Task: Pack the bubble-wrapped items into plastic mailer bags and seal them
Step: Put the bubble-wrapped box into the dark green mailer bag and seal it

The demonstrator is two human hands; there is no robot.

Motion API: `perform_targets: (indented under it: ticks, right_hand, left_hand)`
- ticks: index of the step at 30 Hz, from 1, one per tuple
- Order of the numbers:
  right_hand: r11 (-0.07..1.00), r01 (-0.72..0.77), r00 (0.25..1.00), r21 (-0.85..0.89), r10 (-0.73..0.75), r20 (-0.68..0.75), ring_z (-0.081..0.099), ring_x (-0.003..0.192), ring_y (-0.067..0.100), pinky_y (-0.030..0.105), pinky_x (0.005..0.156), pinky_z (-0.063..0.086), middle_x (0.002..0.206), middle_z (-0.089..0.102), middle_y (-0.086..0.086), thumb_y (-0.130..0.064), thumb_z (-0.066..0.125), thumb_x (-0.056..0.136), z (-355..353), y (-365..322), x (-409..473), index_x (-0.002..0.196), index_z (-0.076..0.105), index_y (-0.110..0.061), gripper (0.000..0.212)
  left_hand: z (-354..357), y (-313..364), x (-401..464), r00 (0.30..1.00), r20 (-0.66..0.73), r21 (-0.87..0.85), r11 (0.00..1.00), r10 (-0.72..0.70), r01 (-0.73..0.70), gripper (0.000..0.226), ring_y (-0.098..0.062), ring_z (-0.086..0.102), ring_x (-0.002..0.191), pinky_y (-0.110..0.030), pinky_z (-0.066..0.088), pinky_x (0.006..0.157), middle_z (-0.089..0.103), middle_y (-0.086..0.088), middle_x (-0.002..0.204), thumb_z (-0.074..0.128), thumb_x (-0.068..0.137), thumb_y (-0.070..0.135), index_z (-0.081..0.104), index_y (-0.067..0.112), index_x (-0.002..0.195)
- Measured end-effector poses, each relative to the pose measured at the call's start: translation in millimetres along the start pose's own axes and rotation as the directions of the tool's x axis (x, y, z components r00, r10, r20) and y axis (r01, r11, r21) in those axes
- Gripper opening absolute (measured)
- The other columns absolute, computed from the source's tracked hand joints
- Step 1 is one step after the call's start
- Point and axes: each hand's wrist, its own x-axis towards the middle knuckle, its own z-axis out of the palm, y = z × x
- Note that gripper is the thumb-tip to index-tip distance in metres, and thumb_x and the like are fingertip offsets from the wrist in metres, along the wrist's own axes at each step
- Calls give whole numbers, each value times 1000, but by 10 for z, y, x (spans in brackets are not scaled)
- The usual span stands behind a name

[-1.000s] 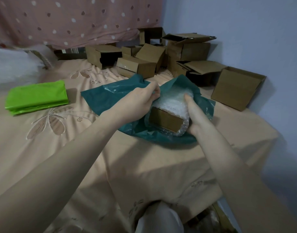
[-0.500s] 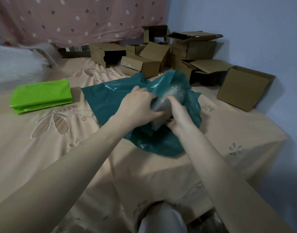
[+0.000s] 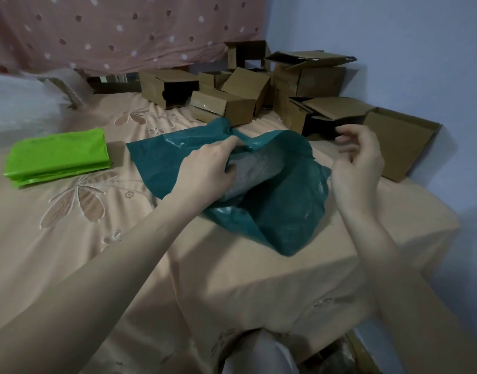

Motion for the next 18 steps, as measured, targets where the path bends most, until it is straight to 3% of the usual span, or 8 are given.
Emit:
perform_targets:
  ticks: [3,6,8,9,12,14,16,18]
  right_hand:
    - [989,-48,972,-141,78,221,48,101,11,20,81,41,117,53,1,15,45,79,62,402,130,130,49,-23,63]
    - [915,-71,799,-397,290,527,52,98,20,40,90,48,124,56,12,1,55,86,177,843,127,129,50,-10,45]
    - [904,-72,725,-421,338,600,57,109,34,50,97,46,124,57,25,0,56,86,266,879,97,123,53,0,38]
    - [928,-54,721,-367,291,629,53,118,36,48,102,43,128,54,24,-1,57,85,303,806,86,126,53,-3,41]
    - [991,90,776,-100,-7,631,32,137,18,30,110,27,146,39,3,-6,69,79,387,487,107,129,49,-27,58]
    - [980,184,806,-81,-103,583,34,133,14,24,105,25,143,44,-2,-4,67,80,416,330,118,109,61,-20,34]
    - [971,223,838,-87,-145,526,50,119,17,17,92,34,124,61,0,-2,63,82,449,269,115,87,64,-16,15]
    - [982,187,858,-29,-149,491,56,94,14,13,73,37,91,64,-6,-5,59,87,468,234,107,75,55,-28,26]
  left_hand:
    - [-2,-24,31,999,-40,14,1000,-12,13,39,-29,60,93,-36,46,67,65,-4,110,50,84,11,47,22,122]
    - [4,-39,47,999,-31,17,1000,-18,19,39,-29,59,83,-35,42,61,66,-7,98,50,83,9,45,20,121]
    - [-7,-56,55,1000,-22,27,1000,-10,11,40,-29,59,90,-33,39,62,66,-6,102,50,83,8,48,20,121]
    - [-17,-69,62,1000,-21,30,1000,-2,2,40,-29,59,94,-33,40,64,65,-5,105,51,83,8,49,20,121]
    - [-35,-132,86,1000,-22,9,1000,9,-8,38,-29,58,100,-36,45,70,66,-4,108,52,82,7,54,19,118]
    - [-27,-182,96,1000,-18,-31,999,10,-11,34,-27,58,101,-36,47,73,66,-2,107,53,81,8,59,19,113]
    - [-32,-231,90,1000,-1,-89,996,20,-20,29,-23,59,102,-36,49,78,67,2,107,55,83,12,61,19,110]
    - [-62,-275,65,998,45,-164,986,42,-34,26,-15,59,103,-32,49,83,66,7,110,57,87,28,59,22,113]
